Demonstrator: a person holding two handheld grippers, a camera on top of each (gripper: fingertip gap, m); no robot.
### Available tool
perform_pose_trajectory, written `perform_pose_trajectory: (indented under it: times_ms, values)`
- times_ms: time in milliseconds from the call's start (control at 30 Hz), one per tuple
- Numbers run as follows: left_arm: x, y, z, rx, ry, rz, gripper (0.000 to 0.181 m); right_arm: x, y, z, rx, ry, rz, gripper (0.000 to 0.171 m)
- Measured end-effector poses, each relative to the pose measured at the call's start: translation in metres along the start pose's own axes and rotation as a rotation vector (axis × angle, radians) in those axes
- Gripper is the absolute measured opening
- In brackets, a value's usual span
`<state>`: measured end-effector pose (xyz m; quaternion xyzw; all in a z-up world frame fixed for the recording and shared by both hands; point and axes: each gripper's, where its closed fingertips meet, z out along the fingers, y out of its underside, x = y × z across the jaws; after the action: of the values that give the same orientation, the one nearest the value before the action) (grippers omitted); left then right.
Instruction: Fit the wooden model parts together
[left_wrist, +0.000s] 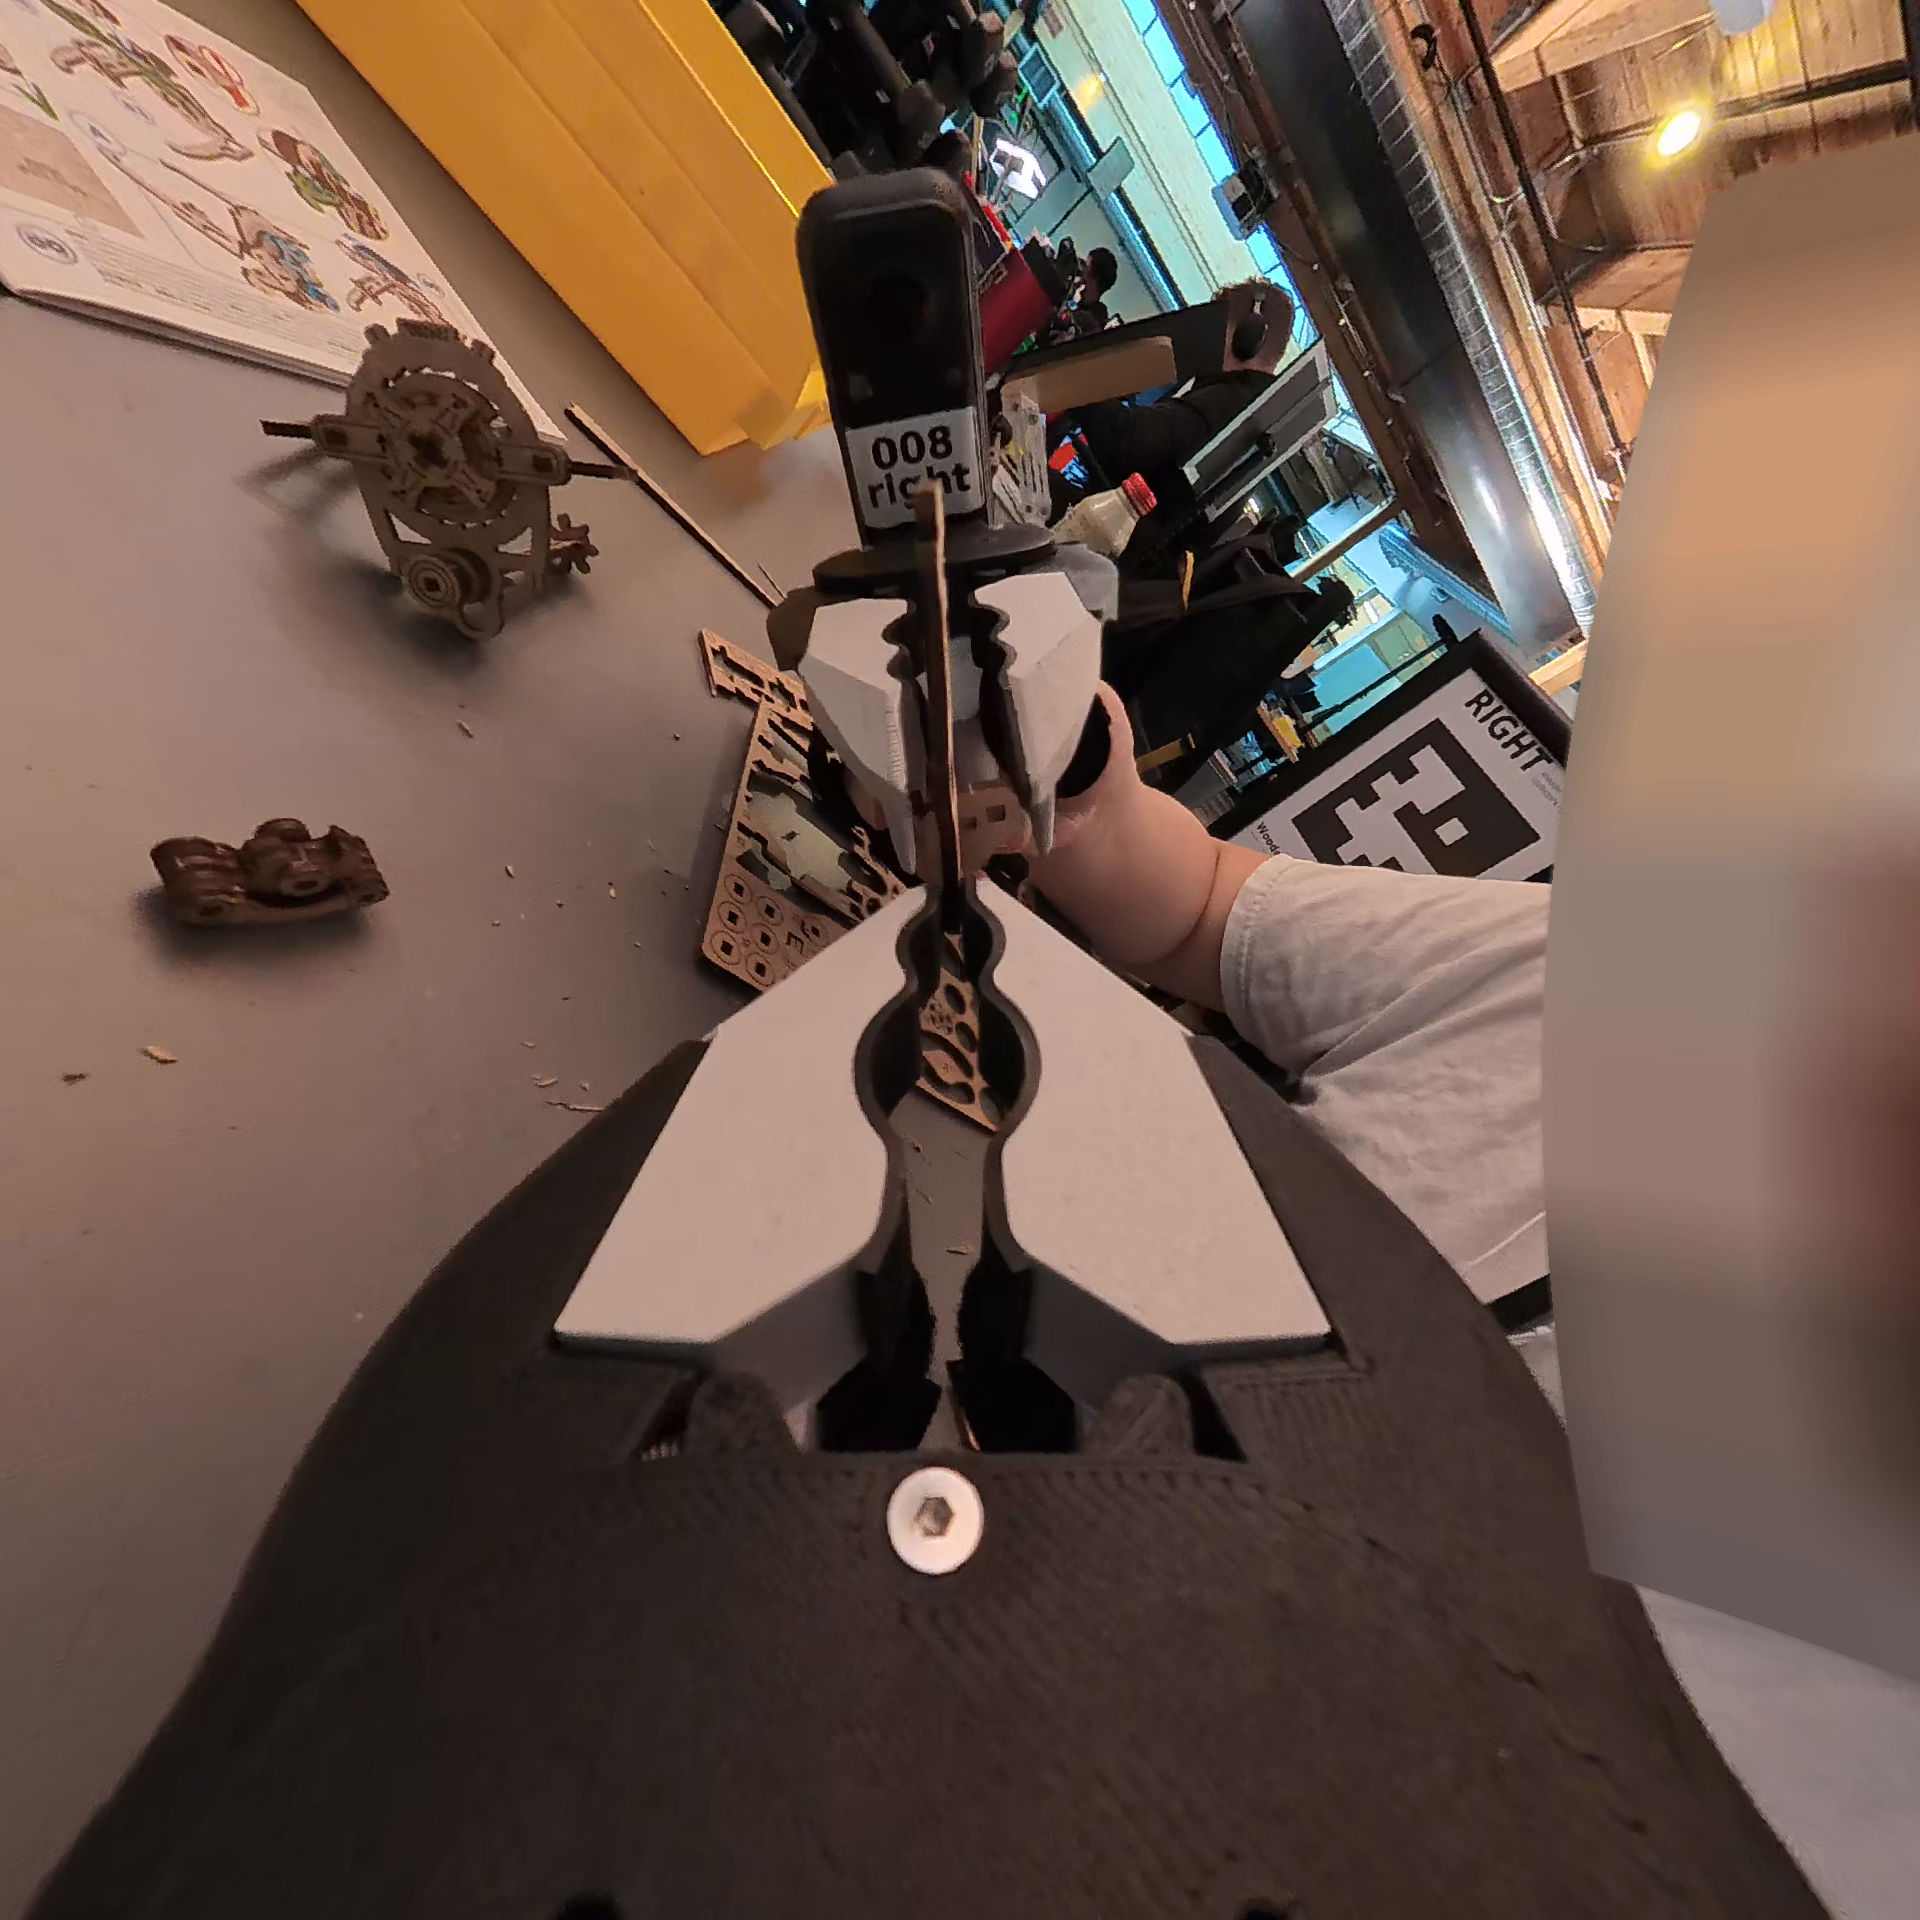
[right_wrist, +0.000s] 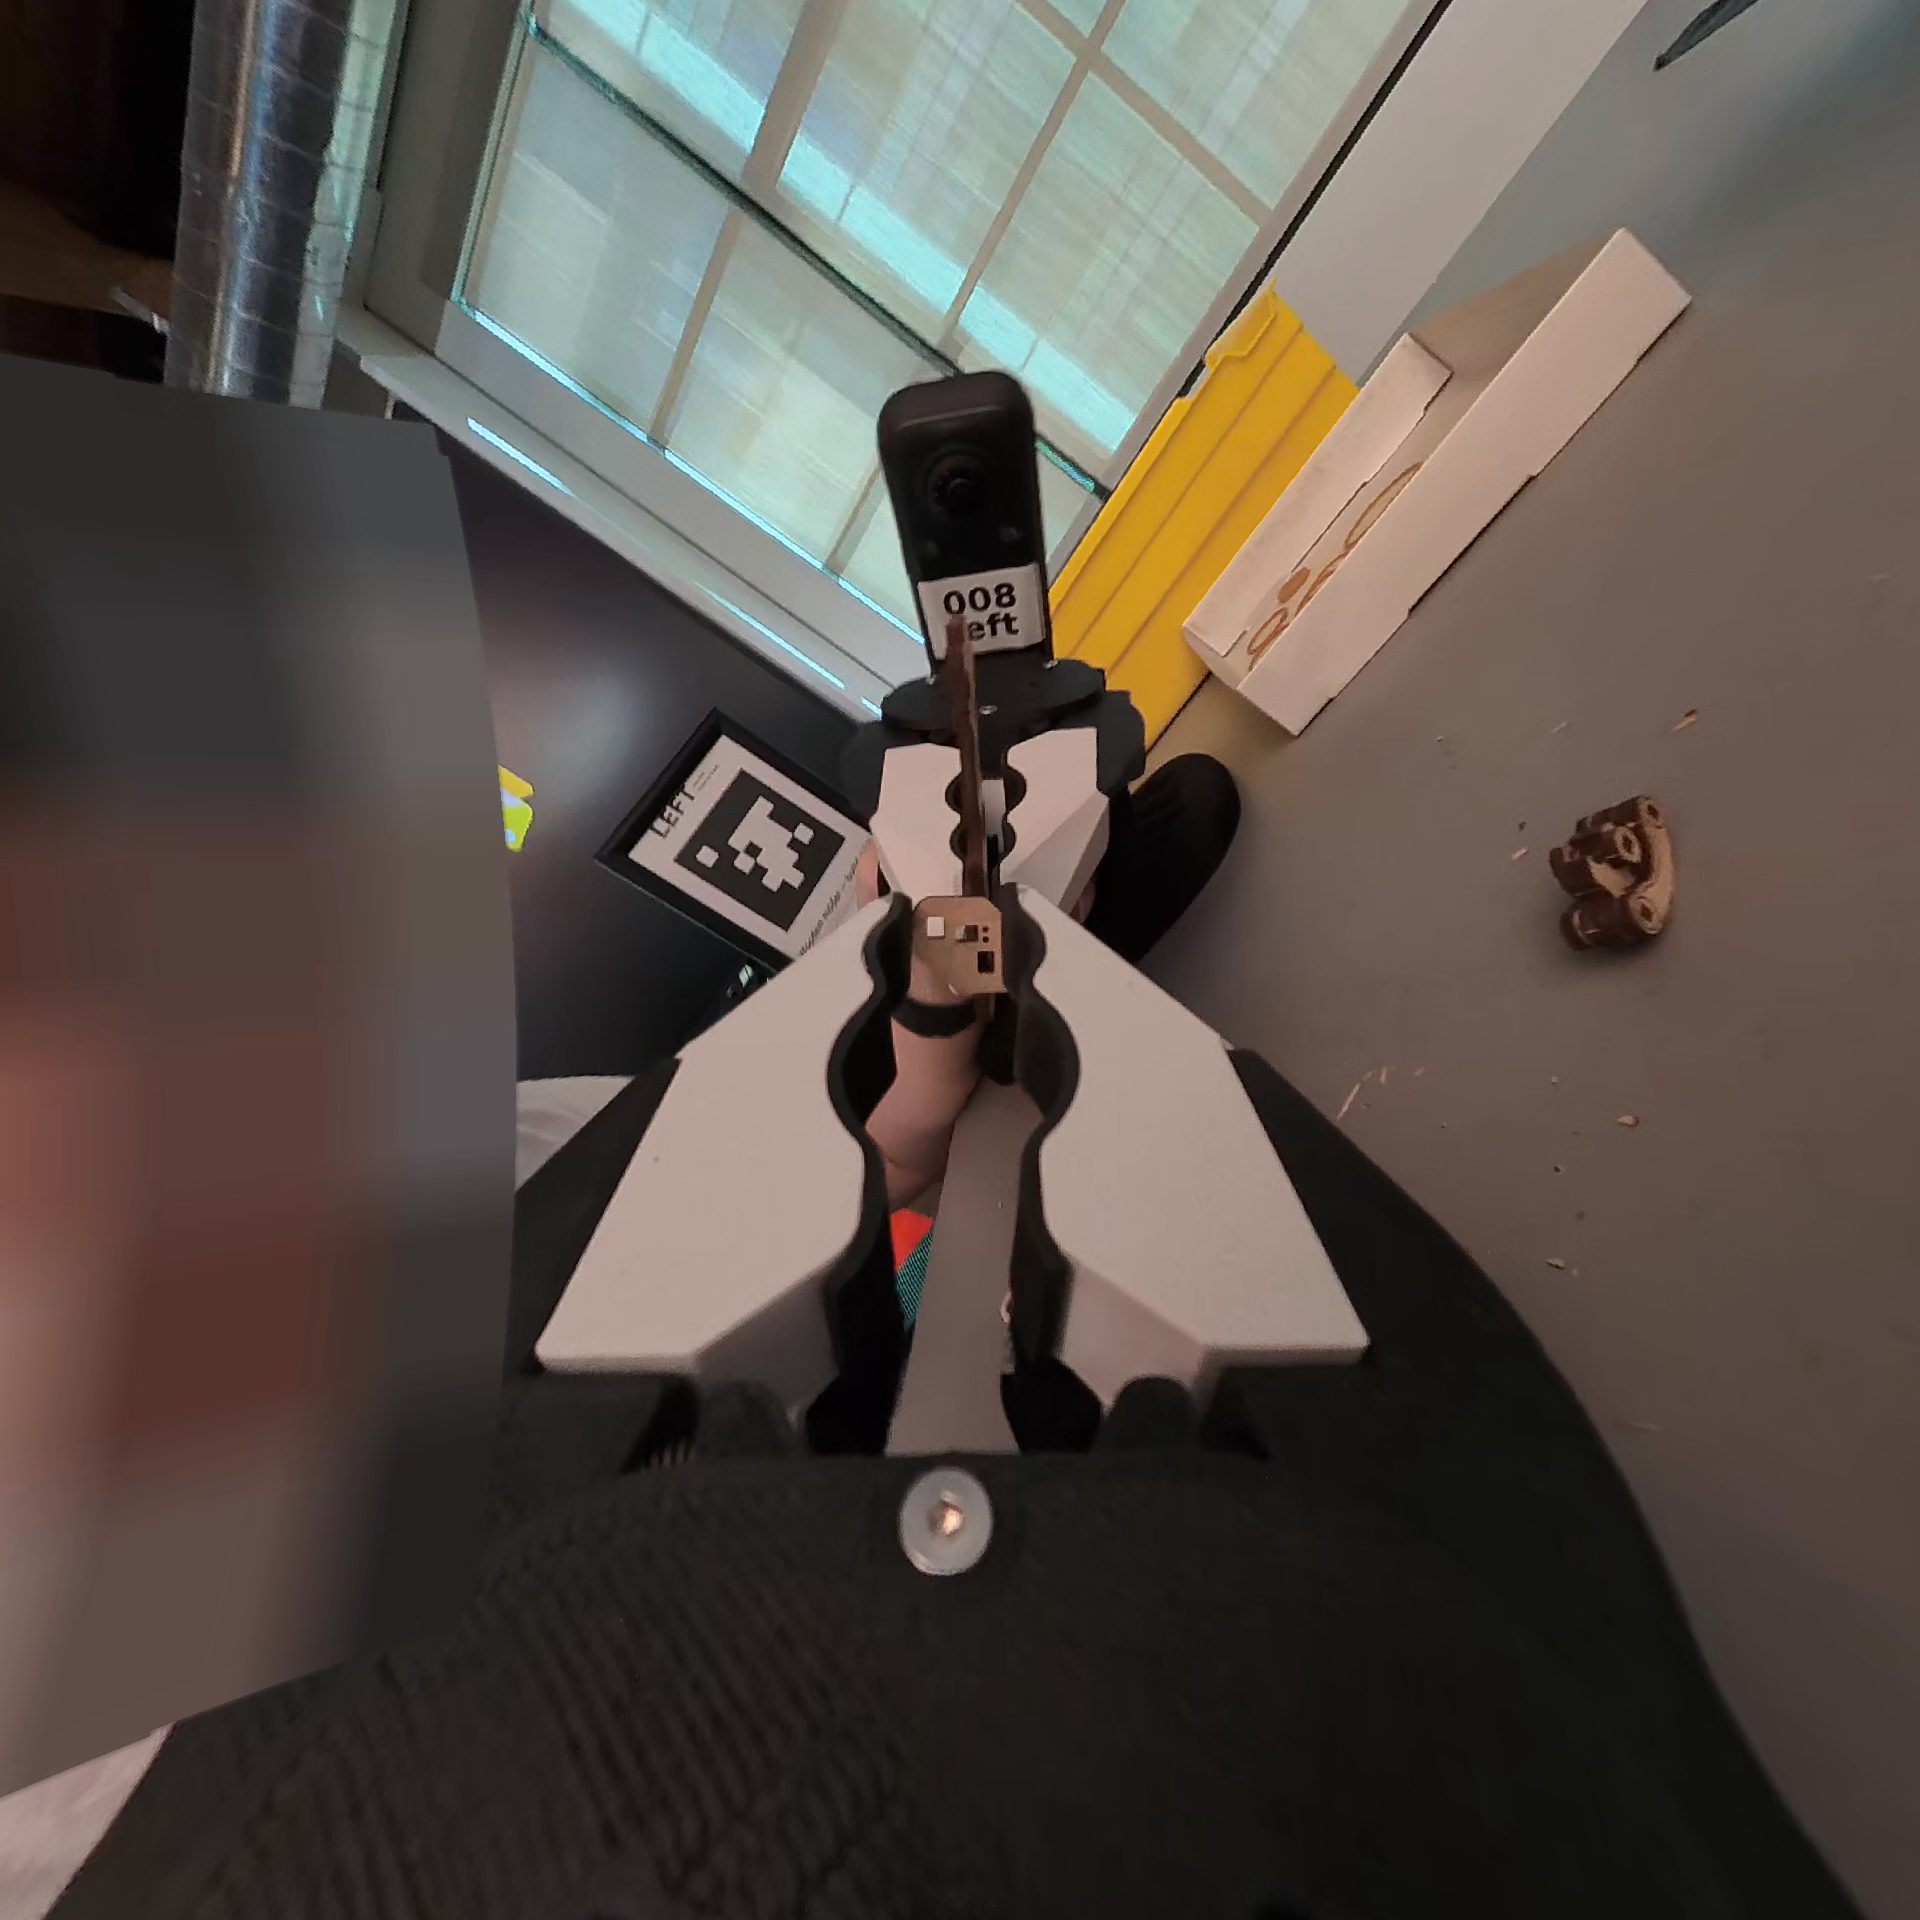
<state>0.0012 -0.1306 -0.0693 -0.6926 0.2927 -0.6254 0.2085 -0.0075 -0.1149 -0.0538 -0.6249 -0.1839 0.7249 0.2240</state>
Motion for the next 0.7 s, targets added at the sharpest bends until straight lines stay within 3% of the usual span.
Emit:
perform_pose_trajectory:
  times_ms: [700]
  values:
    - [-0.0002, -0.0101, 0.0006, 0.076, -0.042, 0.06, 0.0, -0.0012, -0.0085, 0.0001, 0.132, -0.016, 0.086, 0.014]
